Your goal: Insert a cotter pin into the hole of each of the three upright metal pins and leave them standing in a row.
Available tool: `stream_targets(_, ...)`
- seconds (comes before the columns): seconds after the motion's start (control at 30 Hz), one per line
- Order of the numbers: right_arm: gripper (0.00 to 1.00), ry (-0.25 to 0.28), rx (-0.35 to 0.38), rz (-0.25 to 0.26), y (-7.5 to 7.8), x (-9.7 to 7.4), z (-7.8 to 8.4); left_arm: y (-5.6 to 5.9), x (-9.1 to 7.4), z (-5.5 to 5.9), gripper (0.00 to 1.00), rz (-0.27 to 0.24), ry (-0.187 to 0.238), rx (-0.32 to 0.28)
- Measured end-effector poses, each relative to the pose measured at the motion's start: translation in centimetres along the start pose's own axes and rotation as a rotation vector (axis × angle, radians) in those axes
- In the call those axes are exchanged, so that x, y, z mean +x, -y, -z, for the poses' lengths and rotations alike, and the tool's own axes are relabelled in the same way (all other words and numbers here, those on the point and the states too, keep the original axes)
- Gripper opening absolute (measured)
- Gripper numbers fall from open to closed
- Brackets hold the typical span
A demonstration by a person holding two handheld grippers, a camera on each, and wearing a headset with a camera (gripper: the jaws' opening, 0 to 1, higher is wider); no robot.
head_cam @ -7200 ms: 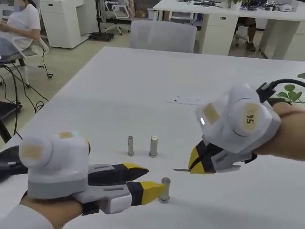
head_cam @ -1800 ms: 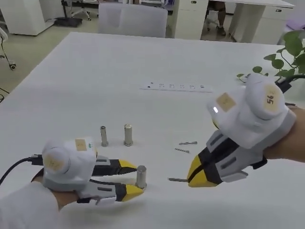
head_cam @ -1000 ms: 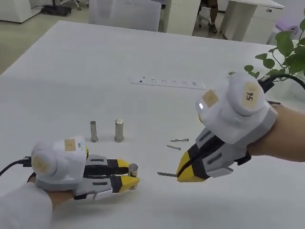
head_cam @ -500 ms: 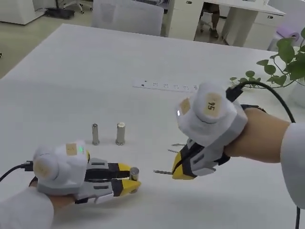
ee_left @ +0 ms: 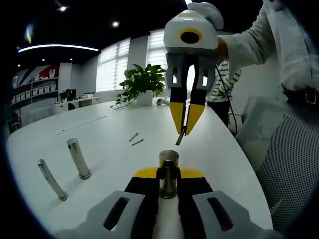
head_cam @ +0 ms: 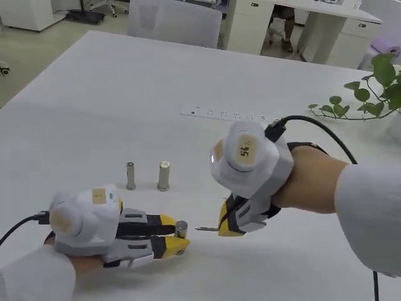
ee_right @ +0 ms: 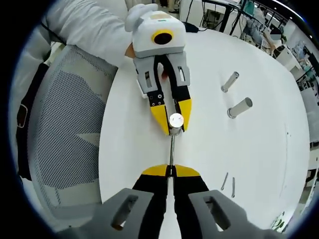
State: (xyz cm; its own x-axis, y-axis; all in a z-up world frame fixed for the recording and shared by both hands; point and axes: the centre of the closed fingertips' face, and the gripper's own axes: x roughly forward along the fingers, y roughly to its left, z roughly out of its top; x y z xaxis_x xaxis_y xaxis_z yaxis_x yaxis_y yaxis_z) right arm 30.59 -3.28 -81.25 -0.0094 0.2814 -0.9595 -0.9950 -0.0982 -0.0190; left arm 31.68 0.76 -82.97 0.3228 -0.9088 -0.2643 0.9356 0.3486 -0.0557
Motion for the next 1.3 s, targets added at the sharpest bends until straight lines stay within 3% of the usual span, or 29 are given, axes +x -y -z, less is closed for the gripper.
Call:
stream_targets(0.33, 0.04, -0.018, -0.009, -0.008, 0.1, 0.6, -0.2, 0.1, 0.0, 0.3, 0.11, -0.001, 0.004, -0.001)
stream_targets(0.93, 0.04, -0.017, -0.026, -0.015, -0.1, 0.9, -0.7, 0.9, 0.2, -0.1, 0.11, 0.001, 0.004, -0.003)
stream_targets(1.3, 0.04, -0.004, -0.033, -0.02, -0.1, 1.1, -1.8, 0.6, 0.0, 0.1, 0.11, 0.001, 0.006, -0.004)
